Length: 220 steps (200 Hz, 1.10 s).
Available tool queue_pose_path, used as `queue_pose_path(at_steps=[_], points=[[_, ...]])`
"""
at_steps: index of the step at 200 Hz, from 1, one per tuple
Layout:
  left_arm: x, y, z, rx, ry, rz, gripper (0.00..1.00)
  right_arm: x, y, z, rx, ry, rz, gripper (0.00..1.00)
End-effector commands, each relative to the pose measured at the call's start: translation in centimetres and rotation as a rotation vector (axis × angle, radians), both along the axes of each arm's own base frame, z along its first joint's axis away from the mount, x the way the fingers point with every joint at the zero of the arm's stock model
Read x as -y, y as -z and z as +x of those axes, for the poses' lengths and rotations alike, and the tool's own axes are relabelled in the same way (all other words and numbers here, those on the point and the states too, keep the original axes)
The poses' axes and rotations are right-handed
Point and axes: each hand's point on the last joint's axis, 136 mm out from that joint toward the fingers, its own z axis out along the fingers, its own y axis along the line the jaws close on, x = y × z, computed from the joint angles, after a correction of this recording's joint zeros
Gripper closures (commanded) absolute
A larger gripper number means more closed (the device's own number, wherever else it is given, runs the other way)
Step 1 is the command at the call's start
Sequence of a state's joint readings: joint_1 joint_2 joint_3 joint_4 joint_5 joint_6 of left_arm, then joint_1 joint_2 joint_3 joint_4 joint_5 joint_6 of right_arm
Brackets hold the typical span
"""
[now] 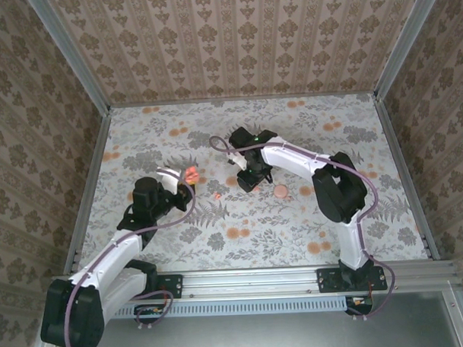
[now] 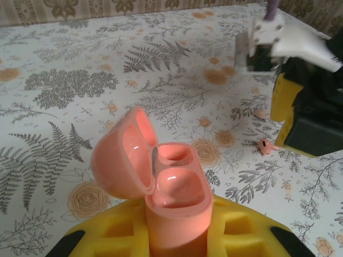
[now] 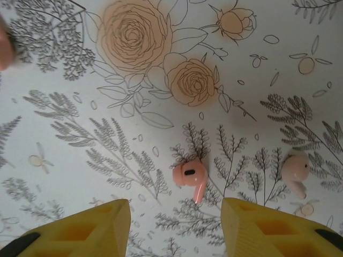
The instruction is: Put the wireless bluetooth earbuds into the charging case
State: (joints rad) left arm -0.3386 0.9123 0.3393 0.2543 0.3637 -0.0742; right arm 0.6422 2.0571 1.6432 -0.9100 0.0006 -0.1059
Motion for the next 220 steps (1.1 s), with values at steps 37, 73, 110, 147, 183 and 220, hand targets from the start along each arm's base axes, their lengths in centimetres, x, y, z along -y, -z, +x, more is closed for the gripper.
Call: queue_pose_path(at_steps=[37, 73, 110, 147, 183, 220], points=[[0.1, -1.4, -0.1, 0.072, 0.024, 0.005, 0.88, 1.2, 2.4, 0.4, -0.067, -0.055, -0.101, 0.53], [0.0, -1.4, -0.1, 0.073, 0.022, 0.007, 0.88, 1.3, 3.3, 0.4, -0.092, -0.058, -0.102, 0.55], [0.1, -1.6, -0.1, 0.076, 0.024, 0.006, 0.88, 1.5, 4.0, 0.5, -0.103, -0.058, -0.113, 0.57], [0.1, -1.6, -0.1, 0.076, 0.027, 0.005, 0.88, 1.7, 4.5, 0.6, -0.117, -0.053, -0.115, 0.61], [0.2, -1.6, -0.1, 0.076, 0.033, 0.001, 0.88, 1.9, 4.8, 0.3, -0.135, -0.054, -0.123, 0.62], [0.3, -1.5, -0.1, 0.073, 0.035, 0.002, 0.88, 2.0, 5.0, 0.1, -0.144, -0.046, -0.130, 0.71]])
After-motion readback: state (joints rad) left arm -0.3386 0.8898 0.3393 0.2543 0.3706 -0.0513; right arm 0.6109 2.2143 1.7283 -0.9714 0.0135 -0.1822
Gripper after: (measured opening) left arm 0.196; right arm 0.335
